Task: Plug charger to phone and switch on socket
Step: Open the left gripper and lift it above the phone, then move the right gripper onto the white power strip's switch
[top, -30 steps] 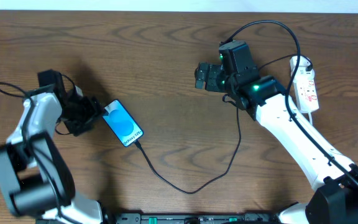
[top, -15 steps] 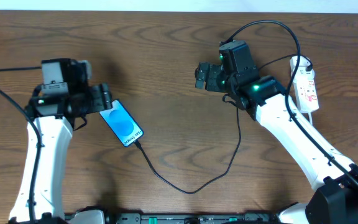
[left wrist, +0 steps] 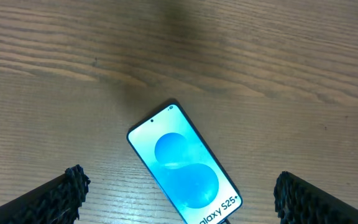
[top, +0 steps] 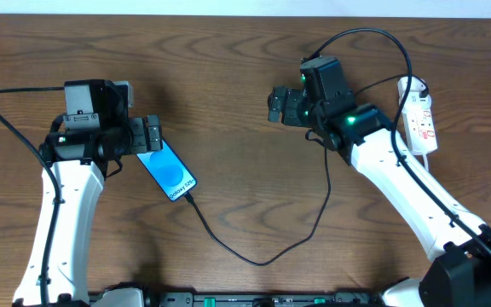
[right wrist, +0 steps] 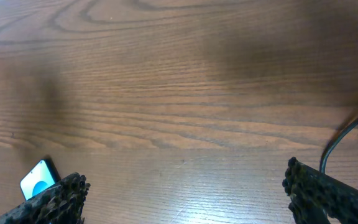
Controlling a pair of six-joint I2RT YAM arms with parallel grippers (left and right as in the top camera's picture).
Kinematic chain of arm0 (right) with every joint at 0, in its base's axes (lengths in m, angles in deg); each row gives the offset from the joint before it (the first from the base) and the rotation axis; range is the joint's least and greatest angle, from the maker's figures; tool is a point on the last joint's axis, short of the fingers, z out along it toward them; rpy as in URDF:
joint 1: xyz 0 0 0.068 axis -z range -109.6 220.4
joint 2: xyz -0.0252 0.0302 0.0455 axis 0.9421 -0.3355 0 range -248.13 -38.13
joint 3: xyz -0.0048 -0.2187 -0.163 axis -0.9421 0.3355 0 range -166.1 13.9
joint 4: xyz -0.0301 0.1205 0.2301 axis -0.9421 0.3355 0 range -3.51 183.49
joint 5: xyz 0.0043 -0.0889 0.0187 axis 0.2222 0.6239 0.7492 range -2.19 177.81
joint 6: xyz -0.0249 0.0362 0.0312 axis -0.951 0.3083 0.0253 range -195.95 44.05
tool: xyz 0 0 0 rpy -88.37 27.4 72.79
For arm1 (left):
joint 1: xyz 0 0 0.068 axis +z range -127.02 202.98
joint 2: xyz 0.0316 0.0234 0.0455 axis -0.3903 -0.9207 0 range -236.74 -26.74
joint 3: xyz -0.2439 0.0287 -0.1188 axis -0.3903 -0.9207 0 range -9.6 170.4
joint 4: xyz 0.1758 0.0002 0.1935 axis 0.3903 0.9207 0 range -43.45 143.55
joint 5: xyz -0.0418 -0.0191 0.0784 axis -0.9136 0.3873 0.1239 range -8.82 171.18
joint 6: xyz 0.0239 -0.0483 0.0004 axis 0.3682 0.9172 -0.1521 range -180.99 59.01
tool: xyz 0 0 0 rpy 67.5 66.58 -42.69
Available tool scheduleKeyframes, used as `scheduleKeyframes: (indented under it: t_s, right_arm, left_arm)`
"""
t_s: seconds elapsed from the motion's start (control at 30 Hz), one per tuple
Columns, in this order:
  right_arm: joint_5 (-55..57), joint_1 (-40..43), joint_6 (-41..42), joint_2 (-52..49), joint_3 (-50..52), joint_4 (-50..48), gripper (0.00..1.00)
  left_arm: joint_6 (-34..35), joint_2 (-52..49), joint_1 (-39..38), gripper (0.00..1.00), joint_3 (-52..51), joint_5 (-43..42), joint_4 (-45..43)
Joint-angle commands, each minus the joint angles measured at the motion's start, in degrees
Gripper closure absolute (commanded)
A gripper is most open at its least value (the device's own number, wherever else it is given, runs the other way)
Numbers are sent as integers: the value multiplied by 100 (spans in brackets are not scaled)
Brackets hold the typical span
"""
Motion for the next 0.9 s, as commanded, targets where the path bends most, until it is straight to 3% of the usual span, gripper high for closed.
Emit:
scheduleKeyframes:
  t_s: [0.0,0.23,0.4,0.73,0.87]
  right_arm:
    - [87,2,-59,76,-44,17,1]
    - [-15,46,-385,131,-48,146,1]
    - [-857,328,-776,332,-221,372,1]
    - [-2667,1624,-1843,382,-1158,2256,1]
    - [-2791,2122,-2179,382,-1320,2892,1]
  left_arm:
    - [-98,31,-2,2,90,76,-13]
    - [-98,31,-2,2,90,79,-13]
    - [-98,31,-2,2,90,79,-13]
    - [-98,31,-2,2,90,76,-13]
    - [-98,31,-2,2,90,76,-11]
